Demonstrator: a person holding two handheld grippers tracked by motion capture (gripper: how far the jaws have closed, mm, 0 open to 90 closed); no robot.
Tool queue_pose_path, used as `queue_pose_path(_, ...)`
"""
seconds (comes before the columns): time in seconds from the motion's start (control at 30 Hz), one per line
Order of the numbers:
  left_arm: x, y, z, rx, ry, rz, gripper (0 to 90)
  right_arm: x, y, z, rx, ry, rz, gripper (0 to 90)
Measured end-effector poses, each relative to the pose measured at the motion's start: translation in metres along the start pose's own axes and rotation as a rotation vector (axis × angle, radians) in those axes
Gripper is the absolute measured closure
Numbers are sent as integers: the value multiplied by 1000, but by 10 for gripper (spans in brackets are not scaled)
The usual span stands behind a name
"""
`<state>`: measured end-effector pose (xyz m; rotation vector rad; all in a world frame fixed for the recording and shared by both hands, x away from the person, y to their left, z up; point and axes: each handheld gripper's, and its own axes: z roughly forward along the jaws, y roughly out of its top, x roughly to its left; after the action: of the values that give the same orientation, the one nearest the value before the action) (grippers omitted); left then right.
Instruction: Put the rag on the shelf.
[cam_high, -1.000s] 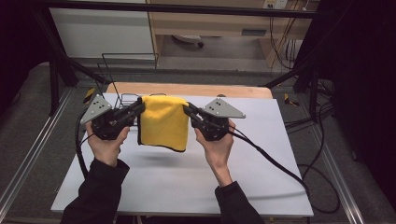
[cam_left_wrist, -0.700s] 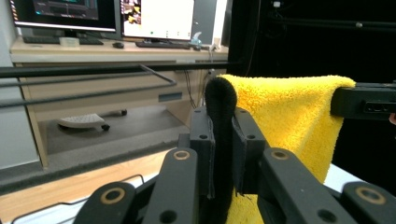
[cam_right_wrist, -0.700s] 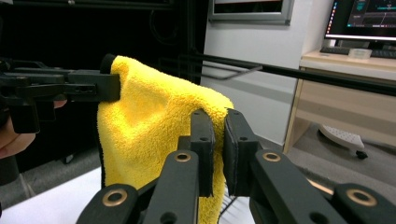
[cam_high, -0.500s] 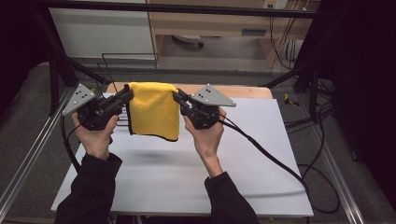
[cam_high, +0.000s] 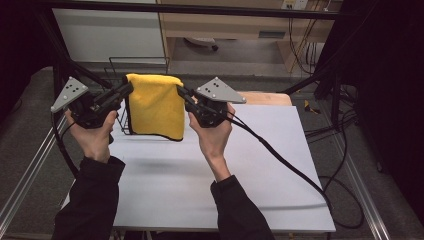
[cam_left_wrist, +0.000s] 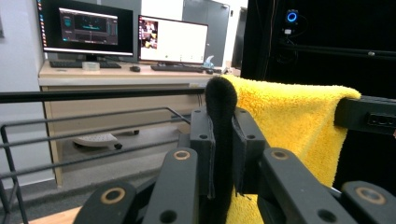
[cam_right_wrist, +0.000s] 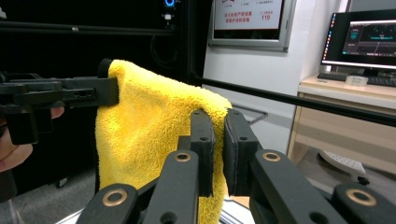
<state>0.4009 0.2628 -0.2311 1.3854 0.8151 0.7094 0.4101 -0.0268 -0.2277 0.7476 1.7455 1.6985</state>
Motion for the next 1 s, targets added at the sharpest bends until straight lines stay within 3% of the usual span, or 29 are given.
queue_pose_path(1.0, 24, 54, 5, -70, 41, 25, 805, 1, 54, 38, -79, -11, -21, 838)
